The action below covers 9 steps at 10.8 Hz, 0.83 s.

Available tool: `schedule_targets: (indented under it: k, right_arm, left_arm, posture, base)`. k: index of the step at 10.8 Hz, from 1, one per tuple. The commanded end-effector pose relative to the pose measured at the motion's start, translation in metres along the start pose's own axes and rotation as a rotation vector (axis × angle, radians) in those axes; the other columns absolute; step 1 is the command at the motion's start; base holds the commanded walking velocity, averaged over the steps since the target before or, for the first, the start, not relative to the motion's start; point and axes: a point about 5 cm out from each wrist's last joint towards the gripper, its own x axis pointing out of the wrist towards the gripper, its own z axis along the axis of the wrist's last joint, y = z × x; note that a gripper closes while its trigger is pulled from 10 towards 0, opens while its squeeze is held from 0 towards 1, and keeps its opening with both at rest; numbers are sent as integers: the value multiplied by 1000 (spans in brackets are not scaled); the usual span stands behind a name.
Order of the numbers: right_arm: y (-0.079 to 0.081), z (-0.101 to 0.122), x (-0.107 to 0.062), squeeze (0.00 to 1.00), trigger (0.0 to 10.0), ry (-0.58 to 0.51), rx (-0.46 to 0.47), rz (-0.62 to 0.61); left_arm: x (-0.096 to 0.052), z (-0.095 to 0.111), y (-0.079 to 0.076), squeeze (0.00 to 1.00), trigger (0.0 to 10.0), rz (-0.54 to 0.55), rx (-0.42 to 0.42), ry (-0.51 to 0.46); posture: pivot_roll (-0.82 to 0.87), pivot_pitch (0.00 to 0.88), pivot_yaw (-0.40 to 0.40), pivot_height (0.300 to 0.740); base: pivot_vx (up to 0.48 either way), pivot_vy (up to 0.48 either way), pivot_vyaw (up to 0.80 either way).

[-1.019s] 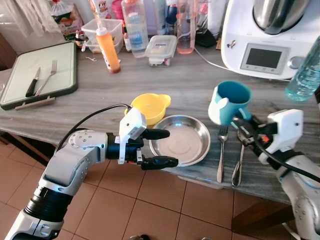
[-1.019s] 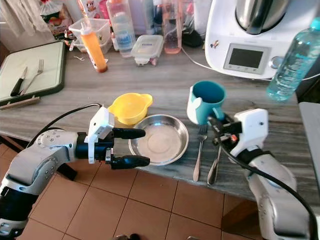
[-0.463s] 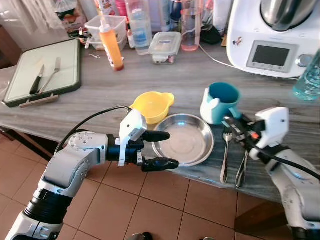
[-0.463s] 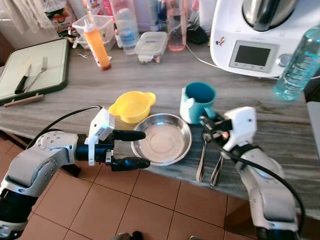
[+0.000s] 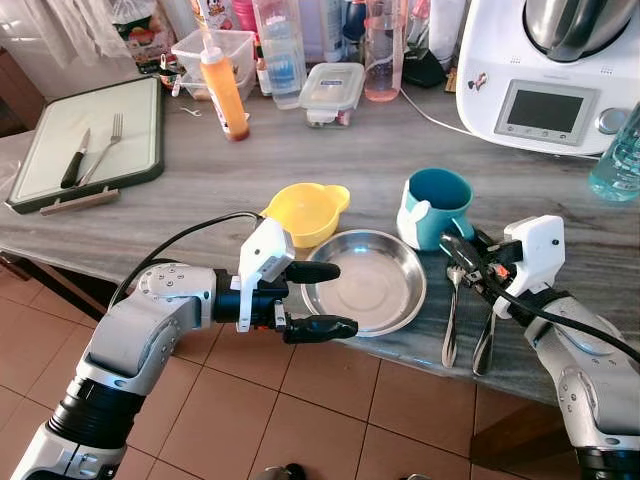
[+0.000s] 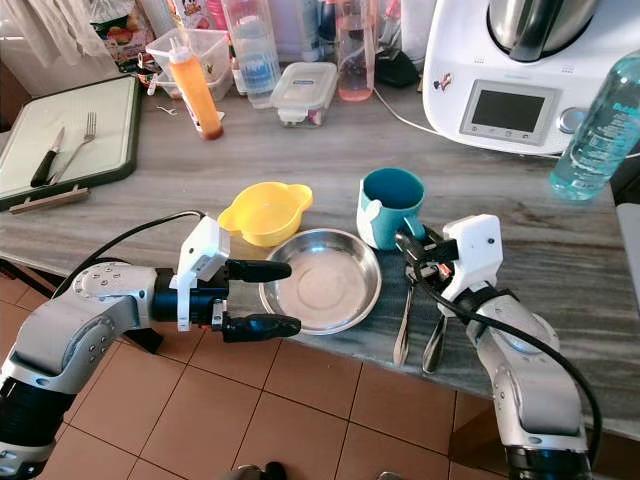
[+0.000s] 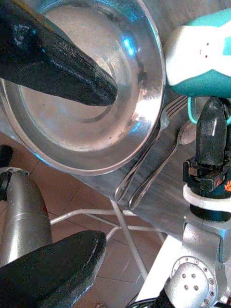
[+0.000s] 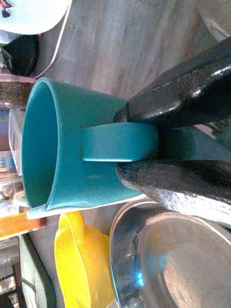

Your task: Setting the table

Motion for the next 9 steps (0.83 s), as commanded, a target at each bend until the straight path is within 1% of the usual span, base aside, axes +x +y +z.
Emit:
schedule_targets:
  k: [1, 6, 9]
  right_arm:
    - [2, -2, 0, 1000, 10000, 3, -15, 13]
    - [-2, -4, -3, 1000, 10000, 8, -33, 2]
    - [-5, 7, -3, 1000, 10000, -20, -67, -10]
  left_arm:
    - [-2, 2, -3, 0, 10000, -6, 8, 0]
    - [0, 2, -3, 0, 10000, -5, 6, -7]
    - [2, 3, -4, 0, 10000, -5, 9, -12]
  posture:
    - [-9, 163, 124, 740]
    - [-13, 156, 121, 740]
    - [-14, 150, 120, 740]
  base:
    - [0, 0, 0]
    - [0, 0, 0]
    - [0, 0, 0]
